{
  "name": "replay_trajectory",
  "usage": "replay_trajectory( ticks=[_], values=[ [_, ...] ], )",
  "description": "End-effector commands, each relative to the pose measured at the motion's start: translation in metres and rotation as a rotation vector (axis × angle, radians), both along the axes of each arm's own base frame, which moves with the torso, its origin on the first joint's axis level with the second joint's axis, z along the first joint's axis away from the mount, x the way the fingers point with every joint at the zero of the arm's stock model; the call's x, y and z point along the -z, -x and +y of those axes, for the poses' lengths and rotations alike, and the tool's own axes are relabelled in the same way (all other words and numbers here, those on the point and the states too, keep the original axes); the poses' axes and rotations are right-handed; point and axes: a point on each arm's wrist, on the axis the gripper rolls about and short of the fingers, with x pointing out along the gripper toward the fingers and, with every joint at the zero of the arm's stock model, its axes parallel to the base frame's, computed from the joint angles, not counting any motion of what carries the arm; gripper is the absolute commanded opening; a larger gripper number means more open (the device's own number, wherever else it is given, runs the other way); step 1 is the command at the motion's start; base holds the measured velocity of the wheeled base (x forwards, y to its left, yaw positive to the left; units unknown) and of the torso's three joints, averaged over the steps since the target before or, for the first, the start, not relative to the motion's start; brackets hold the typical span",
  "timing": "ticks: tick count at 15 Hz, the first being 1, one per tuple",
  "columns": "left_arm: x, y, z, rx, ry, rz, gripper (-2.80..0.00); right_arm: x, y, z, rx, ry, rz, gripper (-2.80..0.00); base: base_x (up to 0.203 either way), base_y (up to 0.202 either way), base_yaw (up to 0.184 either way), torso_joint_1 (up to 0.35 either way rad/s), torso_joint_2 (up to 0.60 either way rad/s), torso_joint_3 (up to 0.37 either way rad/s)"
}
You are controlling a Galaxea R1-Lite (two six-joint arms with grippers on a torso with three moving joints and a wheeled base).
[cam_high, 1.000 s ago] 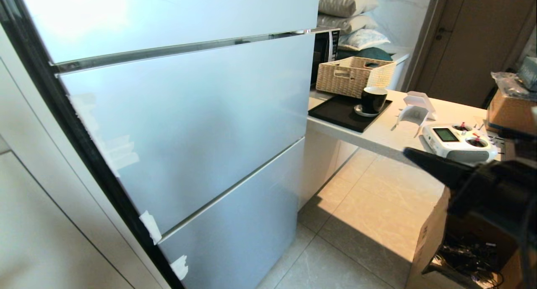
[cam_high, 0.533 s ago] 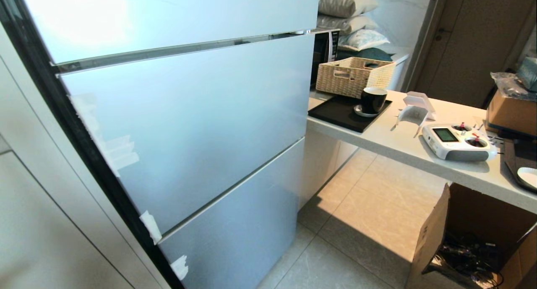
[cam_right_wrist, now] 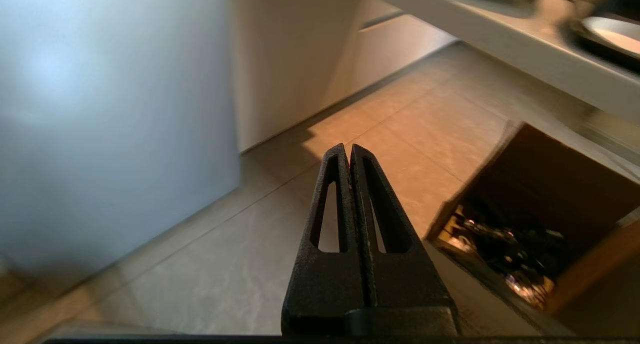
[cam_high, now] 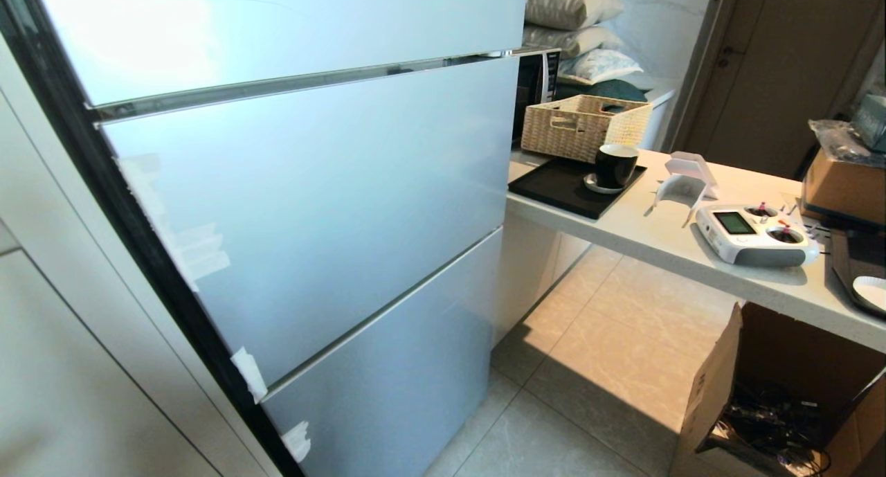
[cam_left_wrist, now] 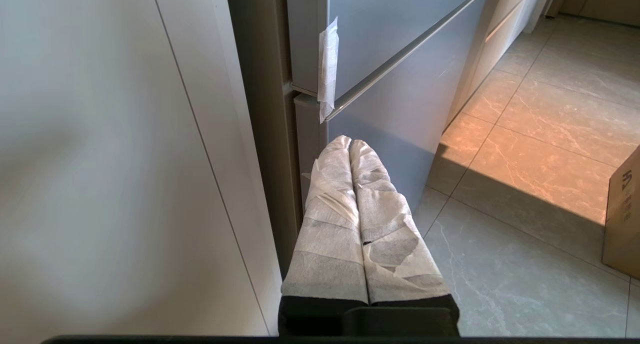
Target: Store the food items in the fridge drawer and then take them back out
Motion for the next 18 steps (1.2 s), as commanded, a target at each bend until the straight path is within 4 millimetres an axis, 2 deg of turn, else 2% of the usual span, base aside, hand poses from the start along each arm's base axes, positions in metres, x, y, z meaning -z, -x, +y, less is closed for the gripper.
replay_trajectory(
  ticks=[1,6,14,15,17,18],
  values=[
    [0.0,0.0,0.0,0.0,0.0,0.0,-2.8,0.005,0.003,-0.001,0.043,-0.036,-0.043,-2.8,0.0,0.0,0.0,0.0,0.0,0.0],
    [0.0,0.0,0.0,0.0,0.0,0.002,-2.8,0.004,0.003,-0.001,0.054,-0.114,-0.045,-2.8,0.0,0.0,0.0,0.0,0.0,0.0],
    [-0.001,0.0,0.0,-0.002,0.001,-0.006,-2.8,0.004,0.003,-0.001,0.054,-0.117,-0.046,-2.8,0.0,0.0,0.0,0.0,0.0,0.0],
    [-0.007,0.001,0.0,-0.002,0.003,-0.039,-2.8,0.004,0.003,-0.001,0.054,-0.117,-0.046,-2.8,0.0,0.0,0.0,0.0,0.0,0.0],
    [-0.039,0.009,0.0,0.008,0.013,-0.137,-2.8,0.004,0.003,-0.001,0.054,-0.117,-0.046,-2.8,0.0,0.0,0.0,0.0,0.0,0.0],
    [-0.049,0.006,0.0,0.012,0.017,-0.116,-2.8,0.004,0.003,-0.001,0.054,-0.117,-0.046,-2.8,0.0,0.0,0.0,0.0,0.0,0.0]
  ],
)
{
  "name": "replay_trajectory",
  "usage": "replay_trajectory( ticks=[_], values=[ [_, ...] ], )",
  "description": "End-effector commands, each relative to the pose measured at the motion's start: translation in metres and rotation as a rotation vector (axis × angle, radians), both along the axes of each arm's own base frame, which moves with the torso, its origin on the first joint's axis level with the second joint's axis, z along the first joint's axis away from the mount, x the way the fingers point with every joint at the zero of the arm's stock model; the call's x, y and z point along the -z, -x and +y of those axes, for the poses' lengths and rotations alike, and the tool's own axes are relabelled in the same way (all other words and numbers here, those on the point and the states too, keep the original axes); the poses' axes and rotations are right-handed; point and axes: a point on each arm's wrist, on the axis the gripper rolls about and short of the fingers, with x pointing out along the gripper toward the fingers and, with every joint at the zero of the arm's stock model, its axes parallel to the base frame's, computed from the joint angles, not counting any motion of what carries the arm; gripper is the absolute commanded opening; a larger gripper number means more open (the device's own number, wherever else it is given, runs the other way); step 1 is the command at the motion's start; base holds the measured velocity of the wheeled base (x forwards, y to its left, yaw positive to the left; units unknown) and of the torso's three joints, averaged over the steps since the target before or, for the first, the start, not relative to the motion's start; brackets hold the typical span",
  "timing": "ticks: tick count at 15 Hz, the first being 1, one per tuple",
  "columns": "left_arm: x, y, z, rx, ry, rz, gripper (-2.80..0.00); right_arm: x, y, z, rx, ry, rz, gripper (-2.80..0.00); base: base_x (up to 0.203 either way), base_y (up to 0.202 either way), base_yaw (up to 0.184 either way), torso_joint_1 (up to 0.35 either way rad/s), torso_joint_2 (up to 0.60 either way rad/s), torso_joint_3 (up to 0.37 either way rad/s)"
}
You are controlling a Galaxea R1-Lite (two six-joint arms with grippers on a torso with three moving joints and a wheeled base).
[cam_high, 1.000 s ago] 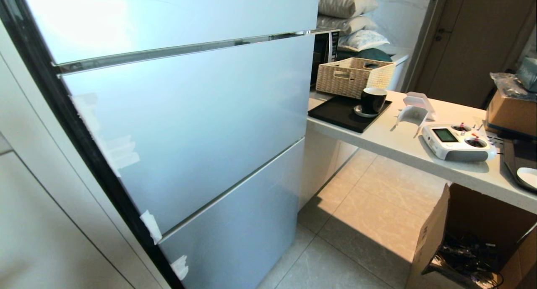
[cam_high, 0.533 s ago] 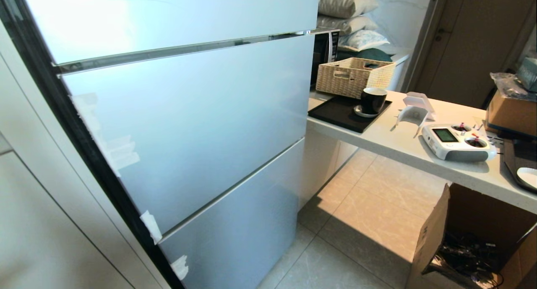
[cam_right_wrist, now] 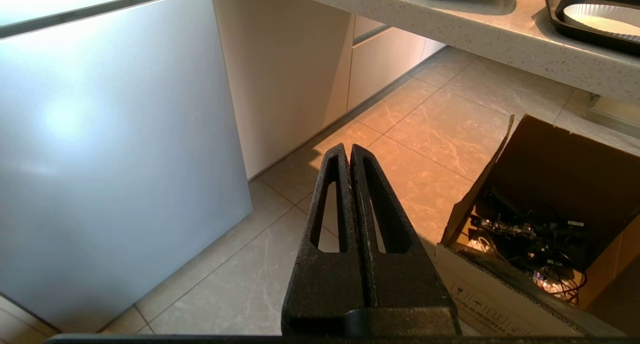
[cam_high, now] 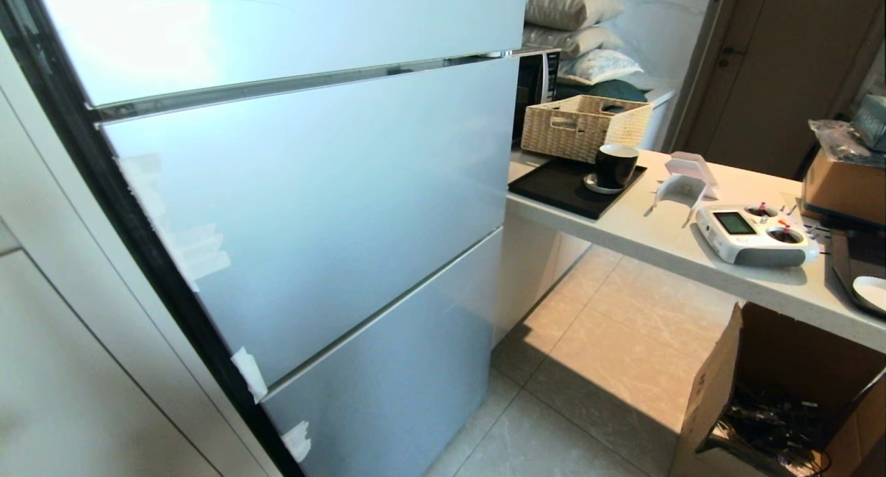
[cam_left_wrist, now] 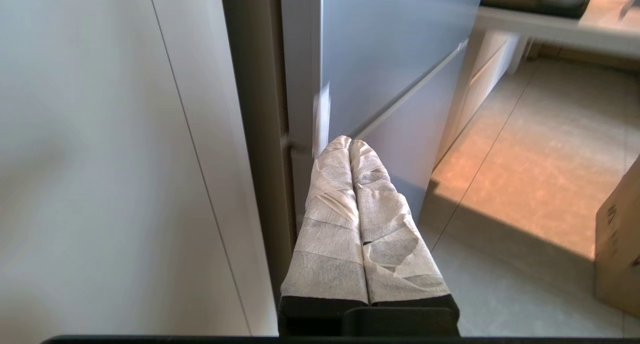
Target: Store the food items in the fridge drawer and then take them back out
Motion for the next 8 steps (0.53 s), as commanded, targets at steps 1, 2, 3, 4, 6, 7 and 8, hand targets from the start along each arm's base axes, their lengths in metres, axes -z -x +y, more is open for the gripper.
replay_trajectory(
  ticks=[1,2,3,4,6,7,8],
  values=[
    [-0.029,-0.008,0.0,0.011,0.017,0.039,-2.8,0.0,0.0,0.0,0.0,0.0,0.003,-2.8,0.0,0.0,0.0,0.0,0.0,0.0],
    [-0.038,-0.016,0.0,0.028,0.041,0.088,-2.8,0.0,0.0,0.0,0.0,0.0,0.002,-2.8,0.0,0.0,0.0,0.0,0.0,0.0],
    [-0.047,-0.027,-0.001,0.049,0.074,0.138,-2.8,0.0,0.0,0.0,0.0,0.0,0.002,-2.8,0.0,0.0,0.0,0.0,0.0,0.0],
    [-0.055,-0.039,-0.001,0.066,0.122,0.18,-2.8,0.0,0.0,0.0,0.0,0.0,0.003,-2.8,0.0,0.0,0.0,0.0,0.0,0.0],
    [-0.073,-0.068,-0.003,0.085,0.218,0.212,-2.8,0.0,0.0,0.0,0.0,0.0,0.002,-2.8,0.0,0.0,0.0,0.0,0.0,0.0],
    [-0.082,-0.084,-0.004,0.092,0.252,0.201,-2.8,0.0,0.0,0.0,0.0,0.0,0.003,-2.8,0.0,0.0,0.0,0.0,0.0,0.0],
    [-0.091,-0.1,-0.005,0.097,0.277,0.176,-2.8,0.0,0.0,0.0,0.0,0.0,0.002,-2.8,0.0,0.0,0.0,0.0,0.0,0.0]
  ],
)
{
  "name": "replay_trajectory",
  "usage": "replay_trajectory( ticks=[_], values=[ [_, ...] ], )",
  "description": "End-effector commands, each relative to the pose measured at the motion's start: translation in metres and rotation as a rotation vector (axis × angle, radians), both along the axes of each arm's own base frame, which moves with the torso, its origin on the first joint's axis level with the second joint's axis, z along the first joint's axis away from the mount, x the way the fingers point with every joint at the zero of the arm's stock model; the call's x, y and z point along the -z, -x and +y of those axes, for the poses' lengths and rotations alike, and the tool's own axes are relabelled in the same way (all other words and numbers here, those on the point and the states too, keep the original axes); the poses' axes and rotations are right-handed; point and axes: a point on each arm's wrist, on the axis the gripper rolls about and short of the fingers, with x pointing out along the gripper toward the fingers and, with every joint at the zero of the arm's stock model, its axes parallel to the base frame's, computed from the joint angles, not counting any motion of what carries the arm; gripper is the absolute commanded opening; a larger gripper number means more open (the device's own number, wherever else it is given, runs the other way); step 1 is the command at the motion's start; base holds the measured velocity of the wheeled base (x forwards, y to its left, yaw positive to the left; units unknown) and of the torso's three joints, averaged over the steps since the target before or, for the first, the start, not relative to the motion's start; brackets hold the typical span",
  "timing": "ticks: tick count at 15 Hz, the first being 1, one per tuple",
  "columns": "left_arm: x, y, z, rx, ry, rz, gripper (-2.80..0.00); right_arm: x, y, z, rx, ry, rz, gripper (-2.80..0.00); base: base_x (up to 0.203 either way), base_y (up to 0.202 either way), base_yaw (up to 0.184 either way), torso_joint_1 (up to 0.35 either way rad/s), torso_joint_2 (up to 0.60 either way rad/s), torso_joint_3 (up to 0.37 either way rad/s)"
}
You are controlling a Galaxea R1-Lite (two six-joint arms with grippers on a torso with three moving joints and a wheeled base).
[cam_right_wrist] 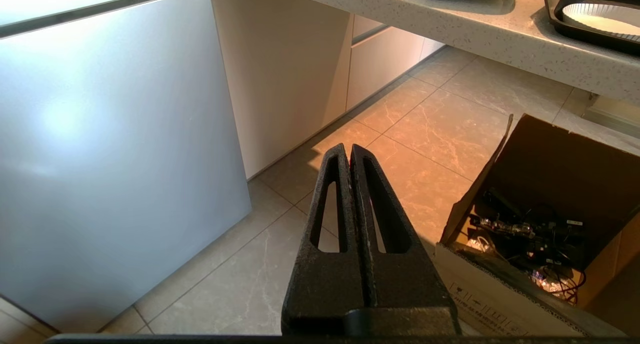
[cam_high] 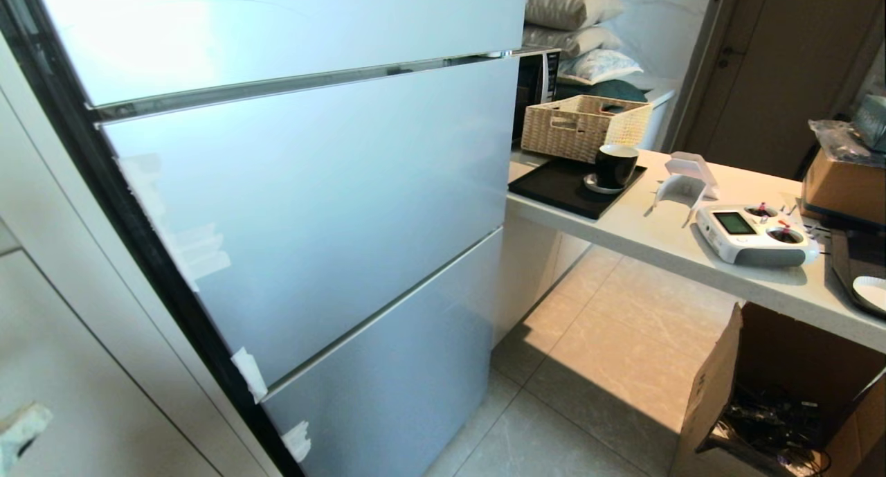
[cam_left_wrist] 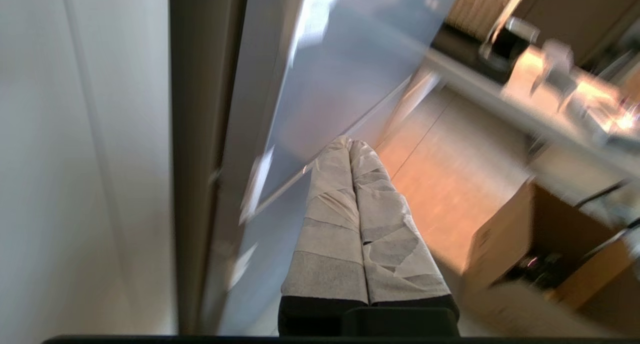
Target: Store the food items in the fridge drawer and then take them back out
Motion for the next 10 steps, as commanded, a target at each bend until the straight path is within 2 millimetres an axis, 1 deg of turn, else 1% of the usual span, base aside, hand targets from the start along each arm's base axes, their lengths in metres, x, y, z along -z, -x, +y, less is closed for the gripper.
replay_trajectory(
  ticks=[1,4,6,8,10],
  values=[
    [-0.016,-0.055,-0.003,0.0,0.04,0.044,-2.8,0.0,0.0,0.0,0.0,0.0,0.002,-2.8,0.0,0.0,0.0,0.0,0.0,0.0],
    [-0.043,-0.091,-0.003,-0.075,0.063,-0.111,-2.8,0.0,0.0,0.0,0.0,0.0,0.002,-2.8,0.0,0.0,0.0,0.0,0.0,0.0],
    [-0.054,-0.106,-0.002,-0.154,0.051,-0.183,-2.8,0.0,0.0,0.0,0.0,0.0,0.001,-2.8,0.0,0.0,0.0,0.0,0.0,0.0],
    [-0.056,-0.122,-0.002,-0.186,0.044,-0.207,-2.8,0.0,0.0,0.0,0.0,-0.001,0.002,-2.8,0.0,0.0,0.0,0.0,0.0,0.0],
    [-0.053,-0.139,-0.002,-0.204,0.045,-0.211,-2.8,0.0,0.0,0.0,0.0,-0.001,0.001,-2.8,0.0,0.0,0.0,0.0,0.0,0.0]
  ],
)
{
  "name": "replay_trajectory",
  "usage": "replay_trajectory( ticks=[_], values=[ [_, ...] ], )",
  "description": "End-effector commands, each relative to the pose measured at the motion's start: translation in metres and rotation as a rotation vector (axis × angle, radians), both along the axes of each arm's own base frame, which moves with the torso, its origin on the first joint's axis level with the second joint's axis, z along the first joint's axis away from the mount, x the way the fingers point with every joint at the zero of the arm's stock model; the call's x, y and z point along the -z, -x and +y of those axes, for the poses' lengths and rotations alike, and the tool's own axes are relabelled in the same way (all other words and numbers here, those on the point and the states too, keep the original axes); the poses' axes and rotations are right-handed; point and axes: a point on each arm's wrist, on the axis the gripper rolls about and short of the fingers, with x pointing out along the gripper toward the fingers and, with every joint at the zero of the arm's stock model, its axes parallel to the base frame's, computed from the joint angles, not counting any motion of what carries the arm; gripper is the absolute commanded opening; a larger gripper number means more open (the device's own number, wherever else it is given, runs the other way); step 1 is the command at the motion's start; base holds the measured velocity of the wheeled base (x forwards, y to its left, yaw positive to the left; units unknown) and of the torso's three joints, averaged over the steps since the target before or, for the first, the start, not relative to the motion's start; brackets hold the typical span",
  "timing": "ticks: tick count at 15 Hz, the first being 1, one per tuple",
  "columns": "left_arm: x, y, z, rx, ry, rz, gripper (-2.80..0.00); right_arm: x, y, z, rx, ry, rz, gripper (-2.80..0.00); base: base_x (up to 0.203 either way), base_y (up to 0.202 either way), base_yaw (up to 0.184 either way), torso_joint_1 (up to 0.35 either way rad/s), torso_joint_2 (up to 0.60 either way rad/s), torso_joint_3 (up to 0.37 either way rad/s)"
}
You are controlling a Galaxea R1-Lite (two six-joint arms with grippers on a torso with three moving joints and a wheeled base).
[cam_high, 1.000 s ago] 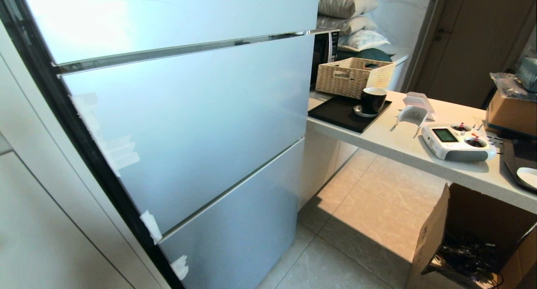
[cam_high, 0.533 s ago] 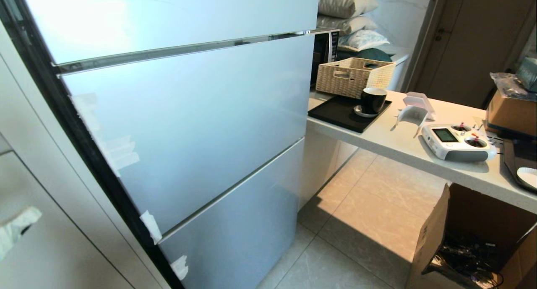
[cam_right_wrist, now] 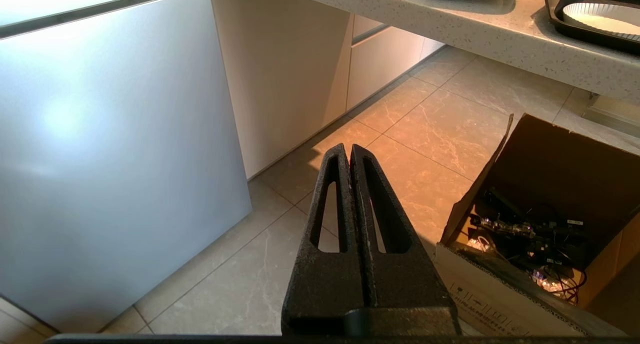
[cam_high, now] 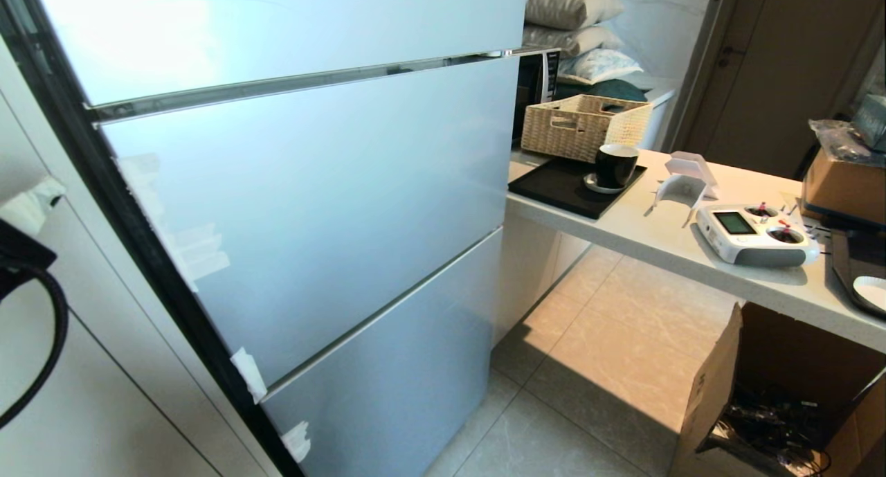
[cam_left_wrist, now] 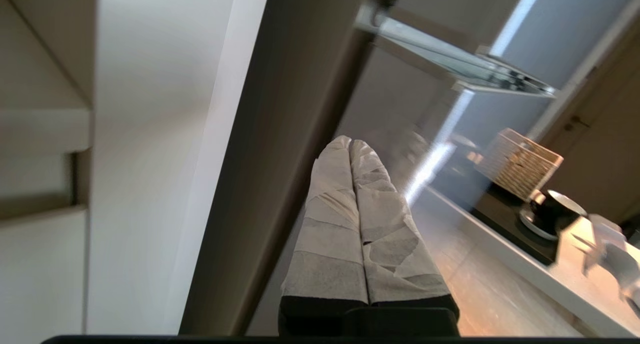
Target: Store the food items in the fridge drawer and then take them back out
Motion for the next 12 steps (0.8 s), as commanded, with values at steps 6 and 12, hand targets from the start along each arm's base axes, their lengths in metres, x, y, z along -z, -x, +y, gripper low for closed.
replay_trajectory(
  ticks=[6,12],
  values=[
    [0.014,-0.057,-0.002,-0.048,0.012,0.008,-2.8,0.0,0.0,0.0,0.0,0.0,0.003,-2.8,0.0,0.0,0.0,0.0,0.0,0.0],
    [0.013,-0.06,-0.006,-0.041,-0.005,0.004,-2.8,0.0,0.0,0.0,0.0,0.0,0.003,-2.8,0.0,0.0,0.0,0.0,0.0,0.0]
  ],
)
